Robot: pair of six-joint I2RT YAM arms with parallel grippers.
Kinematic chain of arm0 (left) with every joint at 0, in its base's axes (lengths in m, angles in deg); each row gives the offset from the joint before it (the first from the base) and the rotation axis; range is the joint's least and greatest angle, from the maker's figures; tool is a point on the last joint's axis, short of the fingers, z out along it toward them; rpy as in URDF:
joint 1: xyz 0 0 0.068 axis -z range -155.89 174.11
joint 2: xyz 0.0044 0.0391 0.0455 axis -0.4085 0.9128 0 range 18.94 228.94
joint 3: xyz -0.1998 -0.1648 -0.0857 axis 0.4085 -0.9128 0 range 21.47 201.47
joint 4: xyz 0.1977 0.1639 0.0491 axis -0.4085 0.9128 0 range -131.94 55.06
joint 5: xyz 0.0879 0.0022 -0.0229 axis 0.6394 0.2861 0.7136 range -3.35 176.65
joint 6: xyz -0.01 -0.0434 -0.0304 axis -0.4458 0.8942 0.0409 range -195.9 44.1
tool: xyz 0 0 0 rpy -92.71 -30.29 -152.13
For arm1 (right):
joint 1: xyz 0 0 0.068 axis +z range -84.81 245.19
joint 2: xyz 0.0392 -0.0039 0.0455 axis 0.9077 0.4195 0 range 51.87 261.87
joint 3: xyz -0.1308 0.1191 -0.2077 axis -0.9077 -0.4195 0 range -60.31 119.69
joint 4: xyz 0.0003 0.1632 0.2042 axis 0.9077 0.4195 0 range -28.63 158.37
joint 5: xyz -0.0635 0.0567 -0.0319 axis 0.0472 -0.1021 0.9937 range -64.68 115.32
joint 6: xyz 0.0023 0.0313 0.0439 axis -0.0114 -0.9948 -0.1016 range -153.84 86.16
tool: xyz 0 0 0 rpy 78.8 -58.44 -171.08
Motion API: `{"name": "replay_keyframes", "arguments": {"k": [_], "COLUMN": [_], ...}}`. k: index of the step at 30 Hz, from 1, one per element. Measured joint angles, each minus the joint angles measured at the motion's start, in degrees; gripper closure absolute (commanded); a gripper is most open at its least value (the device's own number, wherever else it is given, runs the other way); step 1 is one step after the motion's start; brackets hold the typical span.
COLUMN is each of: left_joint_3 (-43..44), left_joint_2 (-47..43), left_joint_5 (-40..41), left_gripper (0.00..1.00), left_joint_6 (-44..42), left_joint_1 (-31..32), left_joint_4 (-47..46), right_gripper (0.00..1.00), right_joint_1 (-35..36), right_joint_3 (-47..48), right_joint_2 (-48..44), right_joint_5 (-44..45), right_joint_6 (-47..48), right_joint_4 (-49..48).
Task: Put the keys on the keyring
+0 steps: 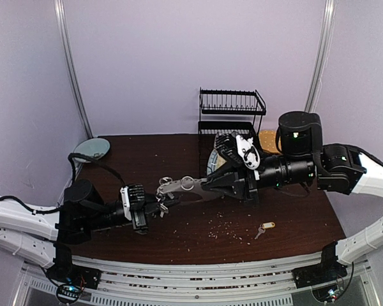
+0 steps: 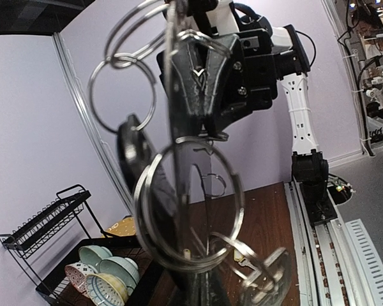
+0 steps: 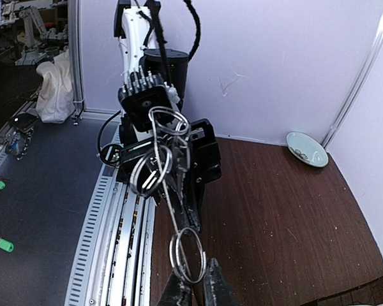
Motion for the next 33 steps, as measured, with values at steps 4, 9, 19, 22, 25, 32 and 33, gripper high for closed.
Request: {"name": "replay_keyframes", "arguments": {"k": [4,9,19,22,25,32,33], "left_joint_3": [-0.02,0.00,2.23,3.04,3.54,11.08,13.05], "left_joint_2": [-0.31,-0.28,-3.23,-7.87,-13.27,-11.58,-9.62], "left_joint_5": [-1.53,-3.26,-2.43,0.28,2.75,5.42,5.42], "left_gripper": [1.00,0.71,0.05,0.03,0.05,0.45,0.47], "left_joint_6": [1.11,1.36,1.60,1.55,1.42,1.27,1.07], "left_joint_1": [0.00,-0.02,0.00,0.00,0.00,0.00,0.00], "left_joint_4": [0.52,1.25,11.89,19.50,24.37,29.05,29.83], "right_gripper": [1.00,1.00,1.00,1.00,1.00,1.00,1.00], "right_joint_1": [0.00,0.00,0.04,0.04,0.04,0.04,0.04], "right_joint_3": [-0.02,-0.13,-1.79,-1.81,-1.81,-1.73,-1.73], "right_joint_2": [-0.22,-0.26,-0.28,-0.28,0.00,3.96,4.33], "right_joint_5": [-1.92,-3.15,2.51,3.54,3.54,2.67,2.43], "right_joint_6": [2.45,3.56,4.28,4.74,5.31,5.53,5.53], "right_joint_4": [0.72,1.36,3.43,5.22,6.82,8.44,8.52]}}
